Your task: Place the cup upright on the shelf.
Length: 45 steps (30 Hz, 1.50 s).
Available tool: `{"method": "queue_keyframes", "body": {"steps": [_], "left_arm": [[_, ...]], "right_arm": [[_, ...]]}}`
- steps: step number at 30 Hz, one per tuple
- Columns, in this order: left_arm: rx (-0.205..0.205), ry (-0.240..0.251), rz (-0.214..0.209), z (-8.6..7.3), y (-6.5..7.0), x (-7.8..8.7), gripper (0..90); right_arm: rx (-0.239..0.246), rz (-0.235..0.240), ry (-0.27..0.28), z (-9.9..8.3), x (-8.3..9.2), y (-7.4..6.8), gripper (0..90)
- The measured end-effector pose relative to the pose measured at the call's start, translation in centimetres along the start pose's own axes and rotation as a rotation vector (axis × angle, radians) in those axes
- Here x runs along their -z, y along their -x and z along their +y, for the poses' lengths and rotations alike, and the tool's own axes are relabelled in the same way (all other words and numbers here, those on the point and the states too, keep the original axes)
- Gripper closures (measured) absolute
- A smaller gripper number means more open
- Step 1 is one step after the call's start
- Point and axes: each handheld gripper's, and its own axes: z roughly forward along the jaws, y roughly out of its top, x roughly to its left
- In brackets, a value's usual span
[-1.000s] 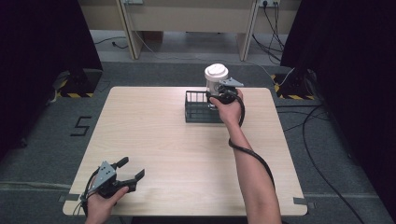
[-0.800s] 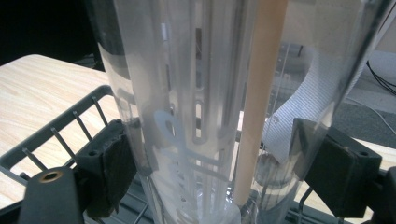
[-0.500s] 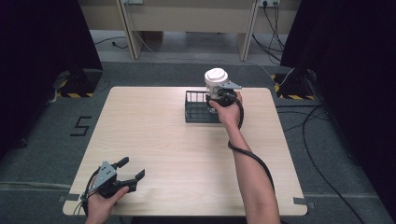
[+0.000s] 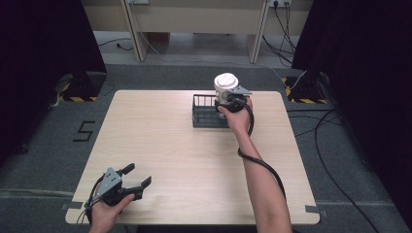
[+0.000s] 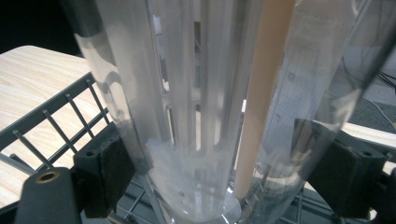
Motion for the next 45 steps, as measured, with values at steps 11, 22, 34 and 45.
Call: {"method": "queue_keyframes", "body": {"steps": [11, 22, 34, 45], "left_arm": [[-0.003, -0.002, -0.002, 0.0, 0.0, -0.1, 15.3], [-0.005, -0.004, -0.003, 0.0, 0.2, -0.2, 15.3], [-0.009, -0.007, -0.006, -0.1, 0.2, -0.3, 15.3], [-0.013, -0.012, -0.007, -0.1, 0.4, -0.4, 15.3]], "right_arm": [[-0.018, -0.001, 0.006, -0.4, 0.7, -0.1, 15.3], [-0.029, 0.023, 0.012, -0.8, 2.3, 0.1, 15.5], [-0.028, 0.029, 0.016, -1.1, 4.1, 0.2, 15.6], [-0.015, 0.037, 0.011, -2.1, 6.0, 0.3, 17.3]]}}
